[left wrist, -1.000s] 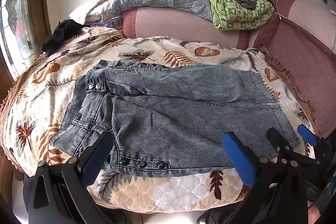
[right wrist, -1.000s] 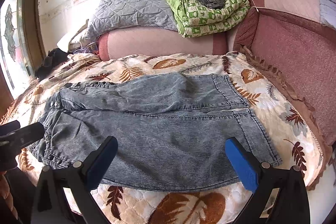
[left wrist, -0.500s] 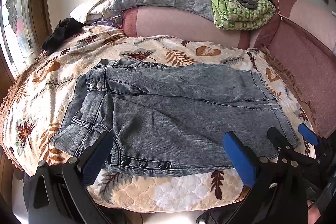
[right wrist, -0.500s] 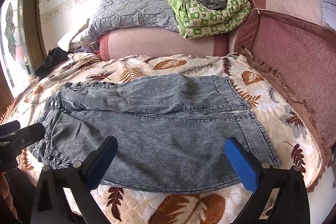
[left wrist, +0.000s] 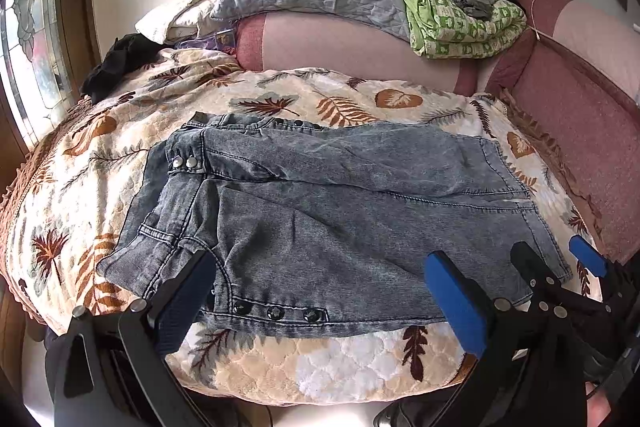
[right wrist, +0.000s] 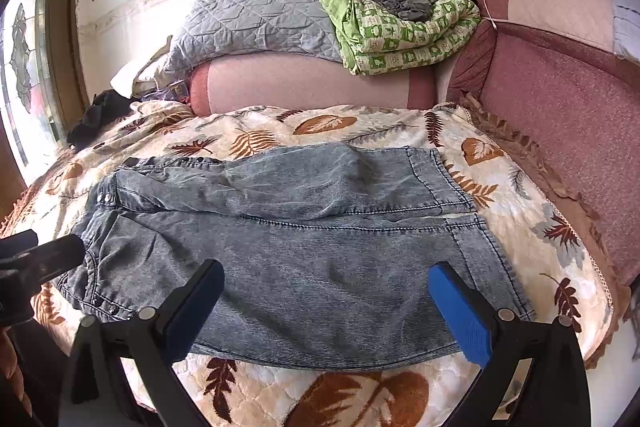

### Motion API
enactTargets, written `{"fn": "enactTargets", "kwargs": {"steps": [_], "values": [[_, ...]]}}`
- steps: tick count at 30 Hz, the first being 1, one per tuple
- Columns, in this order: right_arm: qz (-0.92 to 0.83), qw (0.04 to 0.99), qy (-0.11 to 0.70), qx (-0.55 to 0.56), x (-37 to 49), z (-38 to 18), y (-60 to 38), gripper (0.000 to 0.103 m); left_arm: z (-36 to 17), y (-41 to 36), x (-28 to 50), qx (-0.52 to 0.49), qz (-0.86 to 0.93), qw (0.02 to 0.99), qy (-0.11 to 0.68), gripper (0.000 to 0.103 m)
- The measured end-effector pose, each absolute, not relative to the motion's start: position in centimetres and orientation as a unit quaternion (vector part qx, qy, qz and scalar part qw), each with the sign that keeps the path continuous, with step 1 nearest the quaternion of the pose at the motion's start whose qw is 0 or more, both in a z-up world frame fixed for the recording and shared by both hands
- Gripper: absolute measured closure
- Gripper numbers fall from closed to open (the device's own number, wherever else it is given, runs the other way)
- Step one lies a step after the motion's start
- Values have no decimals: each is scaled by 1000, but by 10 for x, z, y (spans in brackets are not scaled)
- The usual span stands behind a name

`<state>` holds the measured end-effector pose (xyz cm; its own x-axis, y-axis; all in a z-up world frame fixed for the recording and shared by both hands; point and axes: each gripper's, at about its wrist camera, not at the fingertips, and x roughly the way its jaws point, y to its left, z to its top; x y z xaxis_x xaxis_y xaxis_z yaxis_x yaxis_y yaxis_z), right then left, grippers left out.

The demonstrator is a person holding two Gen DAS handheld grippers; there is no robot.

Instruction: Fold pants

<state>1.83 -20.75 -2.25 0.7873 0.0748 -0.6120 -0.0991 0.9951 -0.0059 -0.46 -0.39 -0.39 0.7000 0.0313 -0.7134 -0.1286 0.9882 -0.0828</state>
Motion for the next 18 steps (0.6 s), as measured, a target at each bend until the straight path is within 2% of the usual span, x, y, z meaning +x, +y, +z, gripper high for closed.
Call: {"fn": "enactTargets", "kwargs": {"steps": [18], "values": [[45, 945, 323, -20, 18, -22, -208, 0, -4, -4, -5, -63, 42, 920, 386, 0]]}}
